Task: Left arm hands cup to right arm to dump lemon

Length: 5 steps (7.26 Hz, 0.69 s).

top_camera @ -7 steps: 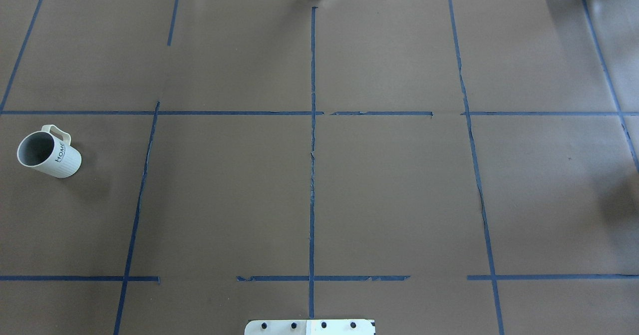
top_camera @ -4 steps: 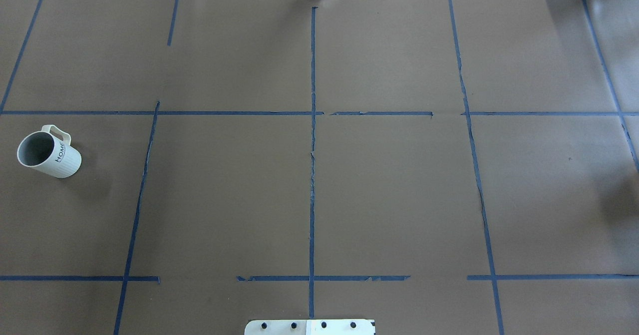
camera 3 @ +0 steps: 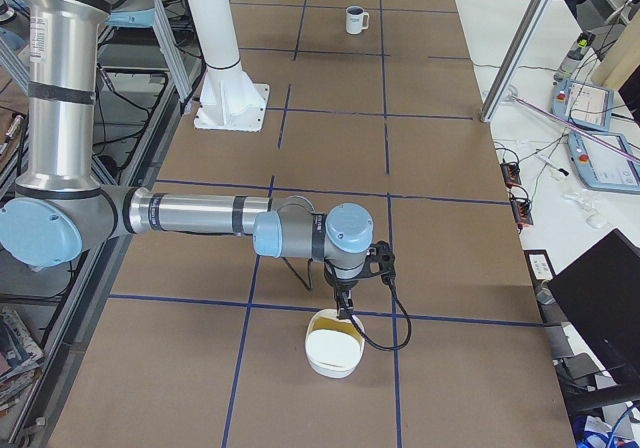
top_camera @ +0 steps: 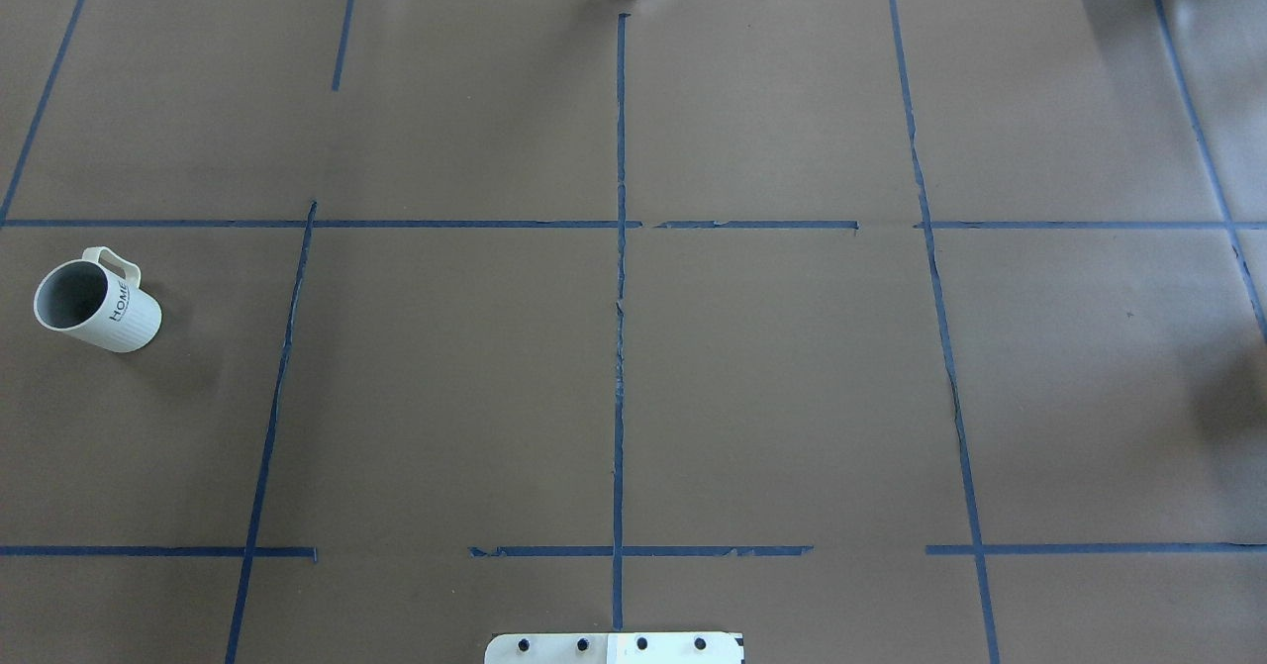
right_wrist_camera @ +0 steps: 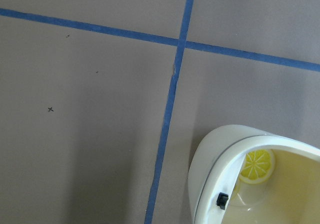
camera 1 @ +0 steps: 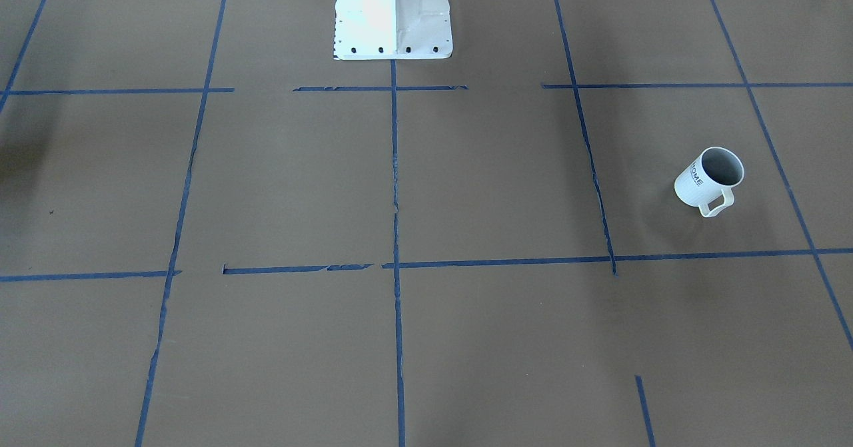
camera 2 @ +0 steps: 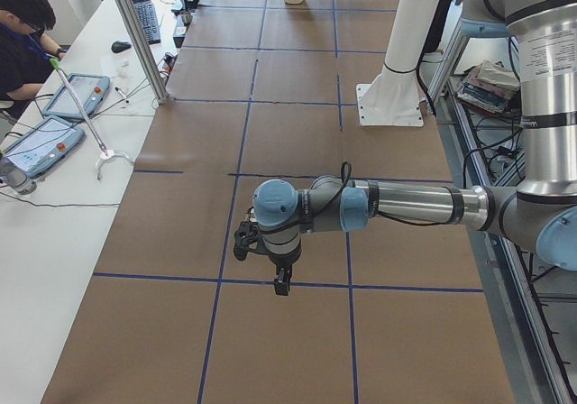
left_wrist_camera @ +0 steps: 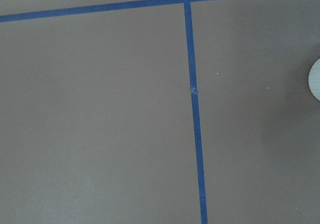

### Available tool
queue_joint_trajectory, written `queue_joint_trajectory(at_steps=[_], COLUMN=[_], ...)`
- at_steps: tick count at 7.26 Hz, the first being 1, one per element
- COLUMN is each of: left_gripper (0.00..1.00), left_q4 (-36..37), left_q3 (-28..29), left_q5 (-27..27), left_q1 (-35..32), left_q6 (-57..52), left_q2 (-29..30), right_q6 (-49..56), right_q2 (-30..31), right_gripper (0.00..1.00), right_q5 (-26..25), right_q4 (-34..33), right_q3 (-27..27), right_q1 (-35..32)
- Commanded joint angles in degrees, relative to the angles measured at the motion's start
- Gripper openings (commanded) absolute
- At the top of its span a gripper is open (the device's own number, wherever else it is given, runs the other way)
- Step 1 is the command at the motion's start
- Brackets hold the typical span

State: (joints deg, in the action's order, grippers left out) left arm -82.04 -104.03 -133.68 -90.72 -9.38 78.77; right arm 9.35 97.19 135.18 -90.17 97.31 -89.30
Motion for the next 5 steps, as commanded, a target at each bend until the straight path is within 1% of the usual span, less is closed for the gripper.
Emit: queue_joint_trajectory(at_steps=[1,5], left_gripper=[1.00,1.00], left_q4=[0.13,-0.22], left_q3=[-0.21,-0.21], left_q5=[-0.01,-0.09], left_q1=[0.02,0.02], left_q6=[-0.03,0.06], left_q2=[-0.19,-0.19], right_q6=[-0.03,-0.21], right_q2=[0.01,0.01], right_gripper=[1.00,1.00], right_q5=[0.00,0.09], right_q4=[0.00,0.00], right_q3=[-0.01,-0.01], right_q1=[0.00,0.09])
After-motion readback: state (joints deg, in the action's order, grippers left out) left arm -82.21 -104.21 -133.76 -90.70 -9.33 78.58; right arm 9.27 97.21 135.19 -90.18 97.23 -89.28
